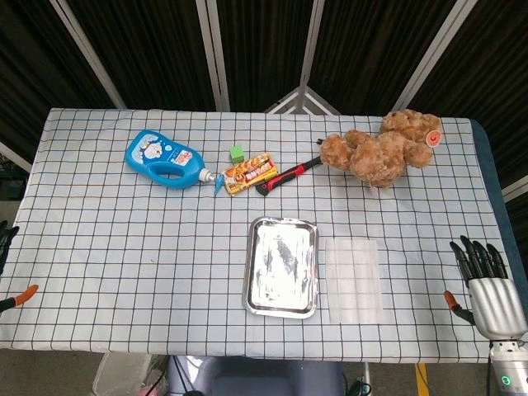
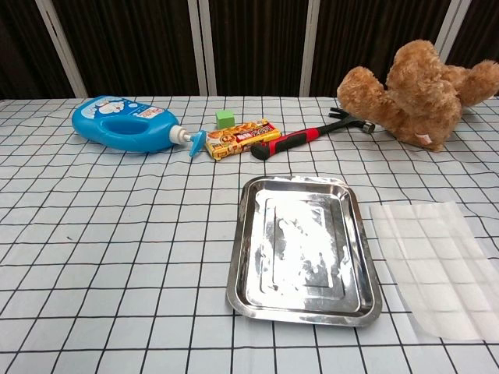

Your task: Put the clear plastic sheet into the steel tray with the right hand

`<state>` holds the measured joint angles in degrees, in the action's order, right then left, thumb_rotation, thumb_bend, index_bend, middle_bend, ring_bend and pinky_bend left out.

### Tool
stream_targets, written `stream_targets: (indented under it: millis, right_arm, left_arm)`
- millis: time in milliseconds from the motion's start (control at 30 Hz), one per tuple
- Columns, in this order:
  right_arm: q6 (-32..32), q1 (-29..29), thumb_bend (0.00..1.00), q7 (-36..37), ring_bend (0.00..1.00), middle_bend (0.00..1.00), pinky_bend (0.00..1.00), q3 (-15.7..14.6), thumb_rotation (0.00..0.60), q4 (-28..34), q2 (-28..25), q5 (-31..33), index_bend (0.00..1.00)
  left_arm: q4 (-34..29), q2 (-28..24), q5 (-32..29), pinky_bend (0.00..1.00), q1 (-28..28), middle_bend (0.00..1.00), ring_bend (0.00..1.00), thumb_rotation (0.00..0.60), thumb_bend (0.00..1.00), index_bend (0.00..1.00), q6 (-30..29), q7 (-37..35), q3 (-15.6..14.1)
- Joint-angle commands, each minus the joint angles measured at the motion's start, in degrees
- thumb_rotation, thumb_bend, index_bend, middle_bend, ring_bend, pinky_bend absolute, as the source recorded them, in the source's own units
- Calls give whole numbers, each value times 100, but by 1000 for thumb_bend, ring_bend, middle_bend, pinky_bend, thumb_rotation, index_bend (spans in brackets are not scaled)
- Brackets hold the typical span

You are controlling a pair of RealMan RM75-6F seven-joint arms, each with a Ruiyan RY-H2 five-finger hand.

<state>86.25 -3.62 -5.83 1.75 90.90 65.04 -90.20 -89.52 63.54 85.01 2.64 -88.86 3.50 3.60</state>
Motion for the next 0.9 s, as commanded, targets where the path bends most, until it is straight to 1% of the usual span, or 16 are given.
stream_targets:
  millis: [33,167,200,333,467,700,900]
  right_arm:
    - [-53,-17,351,-265,0,0,0,-113,600,51,153,-150,0]
    - [-189,-42,351,-720,0,0,0,-273,600,14,369,-330,0]
    - [-282,-60,351,-823,0,0,0,-359,600,-21,442,-406,0]
    - [-561,-103,352,-1013,0,0,0,-577,600,-180,614,-543,0]
    - [-736,-111,351,-1149,0,0,0,-714,600,-322,814,-608,0]
    - [-983,-95,351,-1251,0,0,0,-870,600,-509,1056,-576,0]
    - [-1075,-111,352,-1374,0,0,0,-866,600,-712,1270,-549,0]
  left_arm:
    - [-4,2,-27,0,9,0,0,600,0,0,22,-2,11]
    - [-2,-11,-31,0,4,0,0,600,0,0,10,-31,19]
    - [3,-16,-25,0,1,0,0,600,0,0,1,-45,18]
    - [7,-26,-21,0,-5,0,0,600,0,0,-5,-79,17]
    - [13,-26,-14,0,2,0,0,600,0,0,-2,-77,18]
    - [6,-21,-30,0,5,0,0,600,0,0,11,-64,20]
    - [0,-23,-40,0,1,0,0,600,0,0,3,-71,27]
